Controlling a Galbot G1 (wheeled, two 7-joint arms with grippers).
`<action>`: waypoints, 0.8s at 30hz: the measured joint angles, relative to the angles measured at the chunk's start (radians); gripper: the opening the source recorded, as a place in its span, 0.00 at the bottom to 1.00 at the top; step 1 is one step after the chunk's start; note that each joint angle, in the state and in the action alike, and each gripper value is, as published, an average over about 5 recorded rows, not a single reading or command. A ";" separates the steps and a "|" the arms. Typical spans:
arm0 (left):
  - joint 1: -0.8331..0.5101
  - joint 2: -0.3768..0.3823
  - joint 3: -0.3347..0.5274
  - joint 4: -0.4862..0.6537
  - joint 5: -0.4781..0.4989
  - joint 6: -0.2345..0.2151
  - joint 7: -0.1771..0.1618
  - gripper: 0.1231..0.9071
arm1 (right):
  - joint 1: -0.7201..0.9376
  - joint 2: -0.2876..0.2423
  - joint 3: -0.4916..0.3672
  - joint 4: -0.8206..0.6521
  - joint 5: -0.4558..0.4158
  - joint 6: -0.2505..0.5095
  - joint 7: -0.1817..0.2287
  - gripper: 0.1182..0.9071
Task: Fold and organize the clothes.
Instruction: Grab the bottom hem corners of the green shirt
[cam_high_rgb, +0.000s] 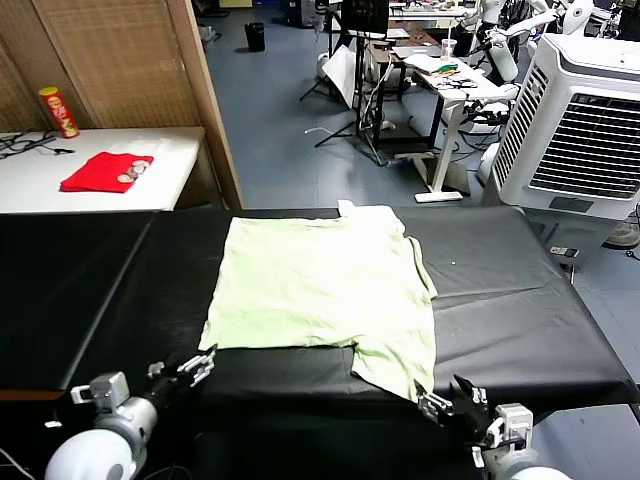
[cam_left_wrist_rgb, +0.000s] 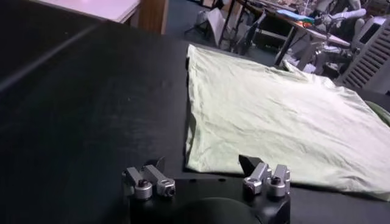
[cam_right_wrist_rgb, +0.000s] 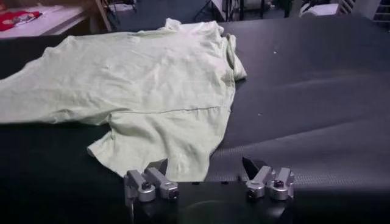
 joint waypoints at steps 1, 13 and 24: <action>-0.002 0.000 0.001 0.002 0.004 0.001 0.004 0.86 | 0.001 0.001 -0.001 -0.002 -0.003 0.001 -0.001 0.86; -0.049 -0.027 0.033 0.073 0.062 -0.024 0.013 0.83 | 0.004 0.019 -0.018 -0.029 -0.036 0.022 -0.008 0.78; -0.053 -0.030 0.039 0.107 0.086 -0.042 0.031 0.21 | 0.001 0.030 -0.027 -0.039 -0.054 0.039 -0.012 0.14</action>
